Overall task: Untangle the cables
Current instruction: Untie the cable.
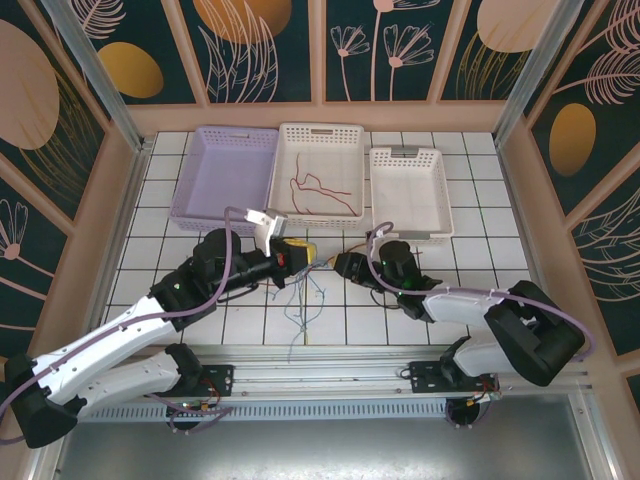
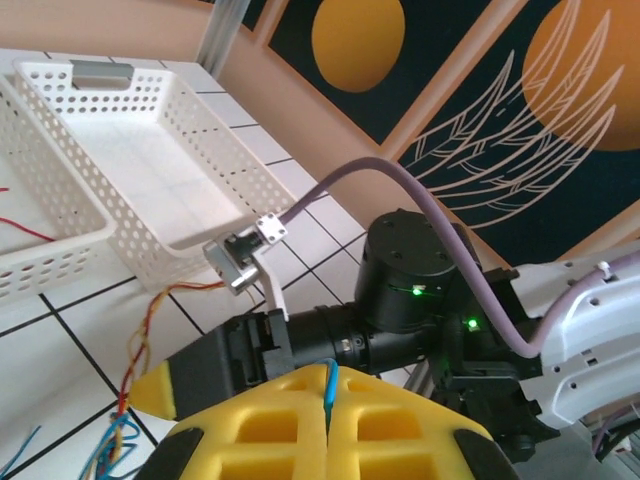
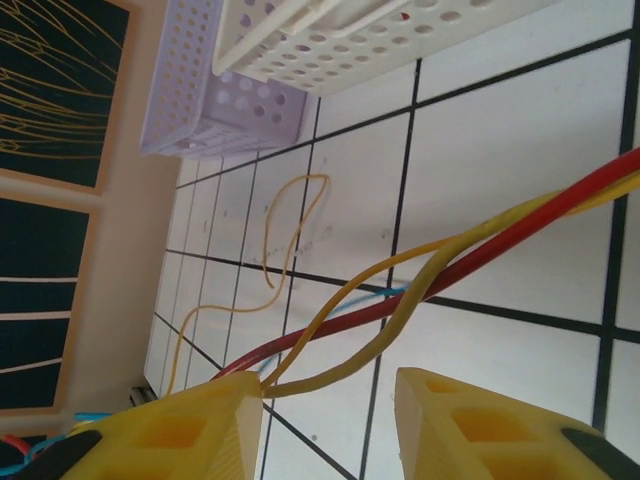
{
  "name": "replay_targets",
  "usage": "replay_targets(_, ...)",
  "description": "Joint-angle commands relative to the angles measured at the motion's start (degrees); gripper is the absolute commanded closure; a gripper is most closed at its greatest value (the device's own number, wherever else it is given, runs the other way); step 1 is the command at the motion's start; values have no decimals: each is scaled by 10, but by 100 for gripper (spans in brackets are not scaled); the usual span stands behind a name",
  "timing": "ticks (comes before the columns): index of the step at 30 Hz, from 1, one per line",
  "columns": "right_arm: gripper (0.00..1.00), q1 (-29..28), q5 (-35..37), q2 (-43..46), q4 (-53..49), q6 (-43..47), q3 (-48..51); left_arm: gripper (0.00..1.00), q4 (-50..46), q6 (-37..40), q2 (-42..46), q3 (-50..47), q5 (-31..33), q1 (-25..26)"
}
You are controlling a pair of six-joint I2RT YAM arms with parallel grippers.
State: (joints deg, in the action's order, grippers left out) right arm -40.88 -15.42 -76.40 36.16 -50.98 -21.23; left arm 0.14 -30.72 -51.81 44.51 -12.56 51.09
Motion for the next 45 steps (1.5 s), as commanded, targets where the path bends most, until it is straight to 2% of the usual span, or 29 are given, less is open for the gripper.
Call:
replay_targets(1, 61, -4, 11, -4, 57, -14, -18, 100, 34, -3, 4, -7, -17, 9)
replay_targets(6, 64, -6, 38, 3, 102, -28, -4, 100, 47, -1, 11, -13, -22, 14)
replay_targets(17, 67, -17, 15, -55, 173, -41, -13, 100, 73, -4, 15, -20, -42, 18)
replay_targets(20, 75, -23, 27, -60, 186, -44, -15, 100, 82, -6, 15, -25, -50, 21)
replay_targets(24, 78, -31, 52, -54, 202, -43, -15, 100, 99, -7, 18, -33, -60, 26)
replay_targets(32, 100, -35, 84, -31, 197, -37, -5, 100, 97, -2, 32, -39, -61, 27)
replay_targets(39, 100, -35, 114, 21, 187, -35, 29, 100, 70, 8, 36, -37, -46, 28)
replay_targets(42, 100, -31, 128, 62, 177, -37, 49, 72, 55, 13, 36, -38, -43, 27)
replay_targets(43, 100, -28, 130, 78, 179, -39, 56, 57, 50, 14, 40, -40, -42, 27)
replay_targets(45, 100, -22, 128, 111, 167, -44, 64, 37, 42, 15, 50, -48, -37, 27)
